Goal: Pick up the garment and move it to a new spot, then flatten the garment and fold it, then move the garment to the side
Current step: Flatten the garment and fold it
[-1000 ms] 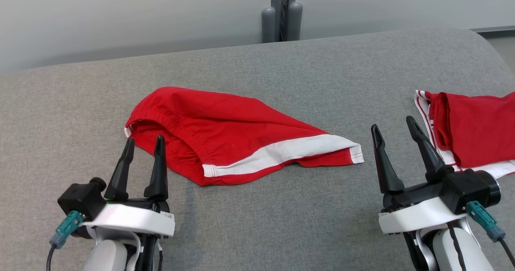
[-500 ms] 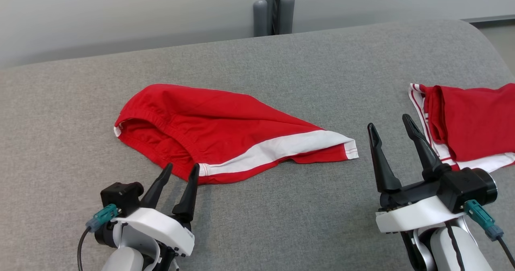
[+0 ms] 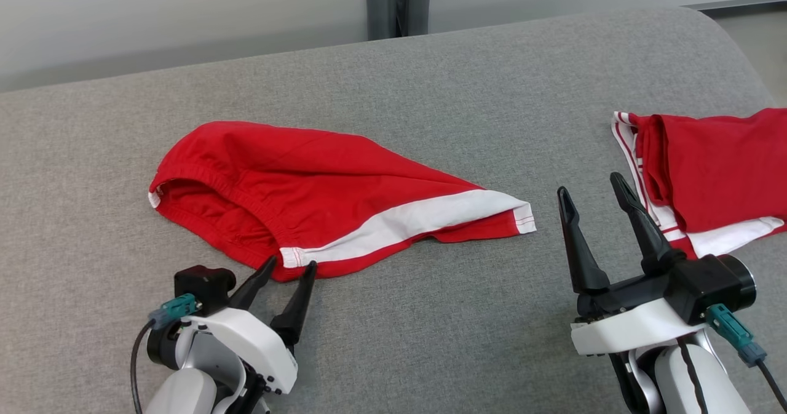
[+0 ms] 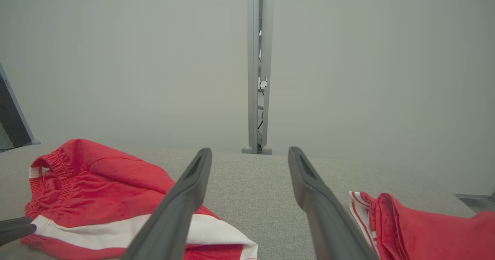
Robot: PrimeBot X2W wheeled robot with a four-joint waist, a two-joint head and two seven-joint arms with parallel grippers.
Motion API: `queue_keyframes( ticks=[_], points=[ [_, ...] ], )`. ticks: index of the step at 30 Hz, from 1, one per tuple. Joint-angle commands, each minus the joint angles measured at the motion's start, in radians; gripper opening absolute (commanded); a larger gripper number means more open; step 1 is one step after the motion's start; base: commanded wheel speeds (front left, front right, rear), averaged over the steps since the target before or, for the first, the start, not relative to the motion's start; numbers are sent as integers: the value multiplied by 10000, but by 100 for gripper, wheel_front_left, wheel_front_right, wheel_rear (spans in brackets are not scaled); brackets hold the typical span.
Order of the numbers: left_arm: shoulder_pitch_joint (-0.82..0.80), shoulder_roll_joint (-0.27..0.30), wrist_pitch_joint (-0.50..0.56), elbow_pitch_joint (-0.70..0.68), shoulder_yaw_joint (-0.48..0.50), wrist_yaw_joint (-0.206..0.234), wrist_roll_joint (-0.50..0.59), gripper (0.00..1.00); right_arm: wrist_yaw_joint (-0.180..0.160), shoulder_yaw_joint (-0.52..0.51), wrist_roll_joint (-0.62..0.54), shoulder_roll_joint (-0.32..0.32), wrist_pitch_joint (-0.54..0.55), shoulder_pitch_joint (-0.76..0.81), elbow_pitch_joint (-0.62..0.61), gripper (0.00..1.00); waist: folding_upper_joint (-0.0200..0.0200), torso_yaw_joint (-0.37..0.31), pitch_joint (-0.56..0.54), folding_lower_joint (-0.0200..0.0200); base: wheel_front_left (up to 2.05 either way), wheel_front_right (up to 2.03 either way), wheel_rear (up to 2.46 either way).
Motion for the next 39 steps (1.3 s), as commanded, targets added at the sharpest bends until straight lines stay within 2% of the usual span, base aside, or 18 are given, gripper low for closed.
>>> queue_keyframes(
  ticks=[1,14,15,16,17,18,26,33,39],
  points=[
    [-224,97,74,52,-75,-47,46,100,1,-12,63,-47,1,-116,-22,100,0,-44,29,0,0,0,0],
    [-505,164,209,389,-22,56,-234,99,1,10,76,-46,1,-122,35,100,0,-276,204,0,0,0,0],
    [-510,158,201,403,-19,53,-258,75,1,-1,64,-46,1,-125,46,100,0,-283,202,0,0,0,0],
    [-500,135,229,419,-18,45,-335,44,1,-4,61,-46,1,-123,52,100,0,-289,196,0,0,0,0],
    [-495,132,275,427,-36,31,-384,17,1,-2,60,-46,1,-119,57,100,0,-294,189,0,0,0,0],
    [-490,143,291,423,-62,20,-427,0,1,-3,58,-45,1,-112,64,100,0,-298,182,0,0,0,0],
    [-430,81,-49,269,-26,34,-550,0,-1,-266,159,-51,1,33,455,100,0,-186,125,0,0,0,0],
    [-397,51,-307,30,-179,0,-614,0,1,-842,1280,-47,3,-210,2545,100,0,245,53,0,0,0,0],
    [-317,101,-359,-190,-297,-21,-643,0,1,-682,1322,-51,98,-816,3900,100,0,667,5,0,0,0,0]
  ],
)
